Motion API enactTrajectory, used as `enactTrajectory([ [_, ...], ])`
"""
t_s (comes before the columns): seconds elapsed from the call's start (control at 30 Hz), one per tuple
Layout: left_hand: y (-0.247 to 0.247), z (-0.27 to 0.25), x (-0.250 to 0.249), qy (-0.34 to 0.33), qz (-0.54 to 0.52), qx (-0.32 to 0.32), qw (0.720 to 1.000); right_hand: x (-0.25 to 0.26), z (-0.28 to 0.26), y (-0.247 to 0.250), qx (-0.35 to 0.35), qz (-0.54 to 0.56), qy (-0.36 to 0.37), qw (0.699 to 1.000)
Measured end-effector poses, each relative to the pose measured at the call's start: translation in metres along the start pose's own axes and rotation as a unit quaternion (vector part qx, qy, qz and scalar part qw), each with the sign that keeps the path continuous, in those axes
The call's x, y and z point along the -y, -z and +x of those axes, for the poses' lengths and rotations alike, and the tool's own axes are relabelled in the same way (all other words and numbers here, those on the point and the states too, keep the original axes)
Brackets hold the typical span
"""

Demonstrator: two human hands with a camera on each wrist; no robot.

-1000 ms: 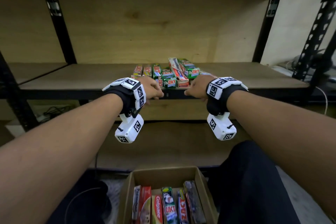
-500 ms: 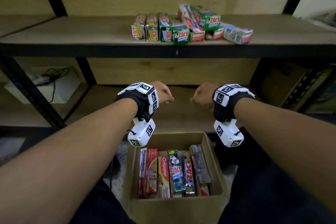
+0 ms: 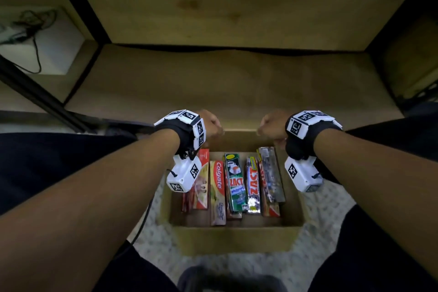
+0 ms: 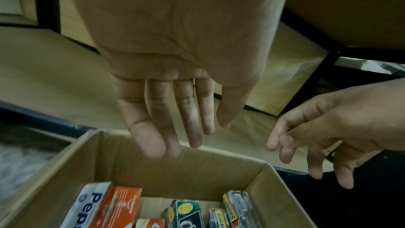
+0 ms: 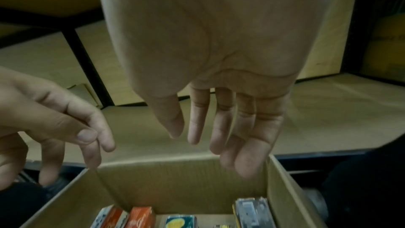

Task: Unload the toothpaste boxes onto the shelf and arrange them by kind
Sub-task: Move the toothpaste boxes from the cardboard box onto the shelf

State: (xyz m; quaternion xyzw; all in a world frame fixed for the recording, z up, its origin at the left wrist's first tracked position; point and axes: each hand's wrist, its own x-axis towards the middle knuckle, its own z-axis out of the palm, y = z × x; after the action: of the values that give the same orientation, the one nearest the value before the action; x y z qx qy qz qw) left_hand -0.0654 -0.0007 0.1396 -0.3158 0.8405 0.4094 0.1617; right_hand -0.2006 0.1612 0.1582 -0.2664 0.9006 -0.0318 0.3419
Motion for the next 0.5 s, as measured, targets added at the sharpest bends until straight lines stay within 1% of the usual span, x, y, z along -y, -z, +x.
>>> enactTrajectory([
  [0.13, -0.013, 0.02, 0.026, 0.015, 0.024, -0.001, 1.0, -0.002, 0.026, -0.029, 0.04, -0.008, -0.004, 0.999],
  [0.33, -0.025, 0.05, 0.069, 0.032, 0.102, 0.051, 0.993, 0.008, 0.053, -0.078, 0.097, -0.008, -0.002, 0.995],
  [0.43, -0.04, 0.063, 0.088, 0.04, 0.131, 0.034, 0.99, 0.009, 0.064, -0.099, 0.105, 0.007, 0.004, 0.994],
  [0.5, -0.047, 0.072, 0.097, 0.047, 0.125, 0.024, 0.991, 0.01, 0.069, -0.109, 0.108, 0.007, 0.015, 0.994],
])
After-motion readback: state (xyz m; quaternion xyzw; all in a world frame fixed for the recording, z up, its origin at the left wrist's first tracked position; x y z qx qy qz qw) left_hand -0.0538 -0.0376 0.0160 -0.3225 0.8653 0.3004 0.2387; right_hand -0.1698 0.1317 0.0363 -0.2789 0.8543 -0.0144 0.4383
